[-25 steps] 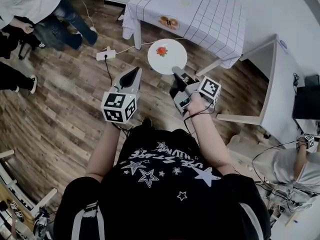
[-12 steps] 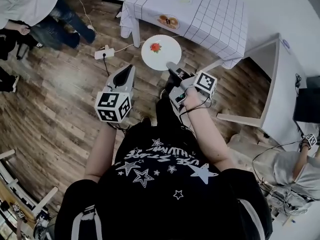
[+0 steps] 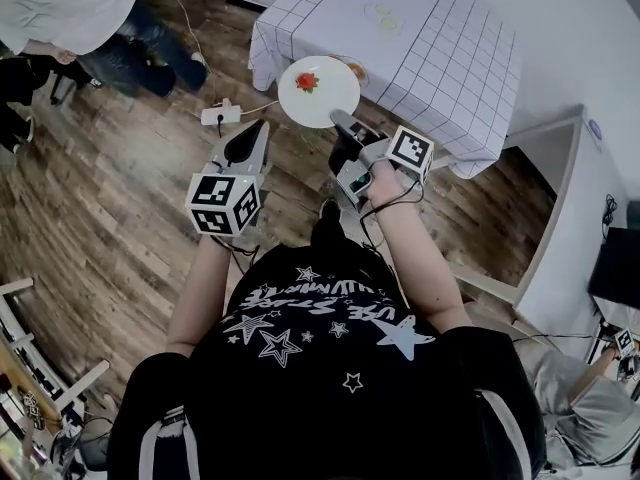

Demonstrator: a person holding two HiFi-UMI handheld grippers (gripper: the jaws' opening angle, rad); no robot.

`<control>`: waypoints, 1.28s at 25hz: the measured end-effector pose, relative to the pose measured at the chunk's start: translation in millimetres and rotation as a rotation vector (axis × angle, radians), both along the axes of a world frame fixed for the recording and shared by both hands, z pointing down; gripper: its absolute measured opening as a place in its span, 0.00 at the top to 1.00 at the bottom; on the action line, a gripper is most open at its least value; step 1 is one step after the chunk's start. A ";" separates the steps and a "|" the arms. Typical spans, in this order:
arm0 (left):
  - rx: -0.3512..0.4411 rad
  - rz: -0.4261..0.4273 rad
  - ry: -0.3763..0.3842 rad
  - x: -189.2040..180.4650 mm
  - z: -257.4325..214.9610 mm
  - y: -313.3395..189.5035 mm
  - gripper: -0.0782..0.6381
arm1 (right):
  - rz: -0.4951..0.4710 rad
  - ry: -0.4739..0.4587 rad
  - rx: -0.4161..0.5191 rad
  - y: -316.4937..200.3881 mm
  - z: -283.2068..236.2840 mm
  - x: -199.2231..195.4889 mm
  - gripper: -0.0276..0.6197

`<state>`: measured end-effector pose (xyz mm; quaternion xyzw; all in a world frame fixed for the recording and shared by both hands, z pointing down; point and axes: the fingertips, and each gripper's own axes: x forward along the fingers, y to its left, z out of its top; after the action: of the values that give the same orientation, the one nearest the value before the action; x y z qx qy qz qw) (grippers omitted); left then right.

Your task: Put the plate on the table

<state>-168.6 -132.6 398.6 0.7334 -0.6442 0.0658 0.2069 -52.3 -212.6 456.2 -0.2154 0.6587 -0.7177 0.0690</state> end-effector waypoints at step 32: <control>-0.005 0.008 -0.033 -45.0 55.3 -132.2 0.88 | -0.027 -0.032 0.030 -121.5 67.0 -42.9 0.92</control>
<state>-213.6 -264.8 453.9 0.7344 -0.6444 0.0803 0.1976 -95.2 -334.1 523.2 -0.1936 0.6711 -0.7119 0.0729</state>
